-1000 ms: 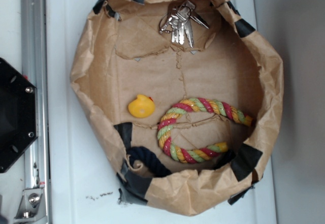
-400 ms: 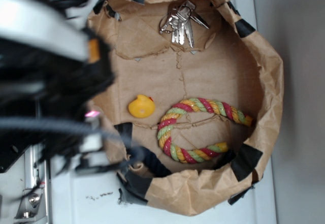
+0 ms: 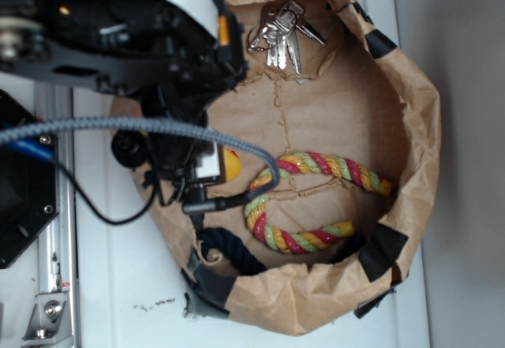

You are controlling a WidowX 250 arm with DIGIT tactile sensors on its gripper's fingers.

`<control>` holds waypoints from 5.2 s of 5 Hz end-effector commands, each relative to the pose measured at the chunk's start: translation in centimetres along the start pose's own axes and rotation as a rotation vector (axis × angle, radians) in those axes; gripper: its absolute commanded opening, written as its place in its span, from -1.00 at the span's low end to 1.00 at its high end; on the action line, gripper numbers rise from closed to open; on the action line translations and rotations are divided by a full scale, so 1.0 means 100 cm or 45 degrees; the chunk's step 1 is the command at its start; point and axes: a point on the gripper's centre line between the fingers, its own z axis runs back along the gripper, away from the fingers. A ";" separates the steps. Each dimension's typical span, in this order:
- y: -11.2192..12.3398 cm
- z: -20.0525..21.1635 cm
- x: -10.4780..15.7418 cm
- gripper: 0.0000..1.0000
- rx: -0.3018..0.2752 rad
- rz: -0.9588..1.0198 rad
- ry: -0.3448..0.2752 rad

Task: Grab the silver keys.

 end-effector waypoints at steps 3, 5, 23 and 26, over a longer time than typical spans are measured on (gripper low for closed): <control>0.004 -0.021 0.023 1.00 0.073 0.067 -0.063; 0.001 -0.067 0.045 1.00 0.163 0.198 -0.079; 0.077 -0.123 0.031 -1.00 0.385 0.169 -0.144; 0.050 -0.091 0.040 -1.00 0.304 0.196 -0.039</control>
